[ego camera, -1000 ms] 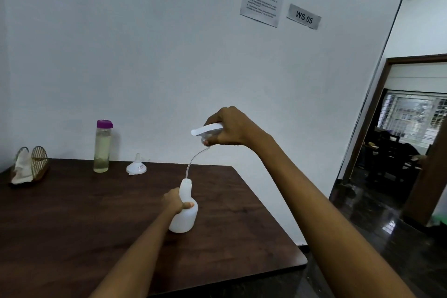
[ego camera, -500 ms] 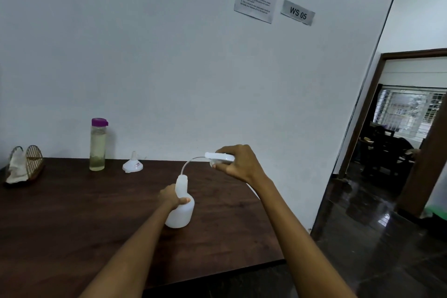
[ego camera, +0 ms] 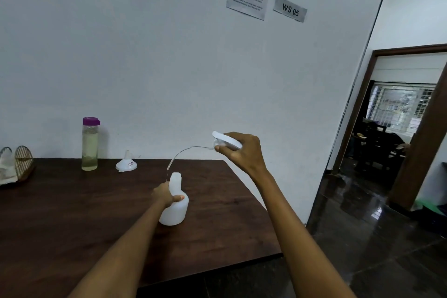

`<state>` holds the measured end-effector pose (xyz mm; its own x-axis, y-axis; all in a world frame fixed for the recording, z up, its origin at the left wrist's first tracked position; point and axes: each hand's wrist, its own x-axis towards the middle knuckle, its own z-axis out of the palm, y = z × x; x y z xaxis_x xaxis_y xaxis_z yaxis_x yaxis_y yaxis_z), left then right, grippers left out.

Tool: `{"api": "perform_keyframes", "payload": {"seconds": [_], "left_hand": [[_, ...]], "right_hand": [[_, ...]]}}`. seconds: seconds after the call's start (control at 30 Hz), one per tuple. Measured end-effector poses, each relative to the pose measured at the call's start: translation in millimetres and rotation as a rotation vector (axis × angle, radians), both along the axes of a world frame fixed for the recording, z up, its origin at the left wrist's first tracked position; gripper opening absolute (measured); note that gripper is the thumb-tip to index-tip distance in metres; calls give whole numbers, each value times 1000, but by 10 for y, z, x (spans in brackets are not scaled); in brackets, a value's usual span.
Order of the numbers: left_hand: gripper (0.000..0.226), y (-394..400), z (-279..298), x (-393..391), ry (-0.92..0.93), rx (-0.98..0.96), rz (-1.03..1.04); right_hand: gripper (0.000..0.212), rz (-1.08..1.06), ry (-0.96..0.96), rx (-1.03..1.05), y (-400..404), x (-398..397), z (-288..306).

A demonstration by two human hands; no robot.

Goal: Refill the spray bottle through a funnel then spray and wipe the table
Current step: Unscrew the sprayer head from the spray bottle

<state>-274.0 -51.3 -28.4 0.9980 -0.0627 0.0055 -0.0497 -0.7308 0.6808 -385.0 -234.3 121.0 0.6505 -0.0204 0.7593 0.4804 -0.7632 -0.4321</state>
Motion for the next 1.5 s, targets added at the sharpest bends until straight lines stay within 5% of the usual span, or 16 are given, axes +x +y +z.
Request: {"api": "perform_keyframes", "payload": {"seconds": [0.73, 0.93, 1.37, 1.5], "left_hand": [[62, 3, 1, -7, 2, -7, 11], [63, -23, -11, -39, -12, -14, 18], [61, -177, -86, 125, -44, 6, 9], [61, -269, -85, 157, -64, 5, 4]], "right_hand": [[18, -11, -21, -91, -148, -21, -51], [18, -122, -14, 218, -280, 72, -132], [23, -375, 508, 956, -487, 513, -1685], [31, -490, 665, 881, -560, 563, -1935]]}}
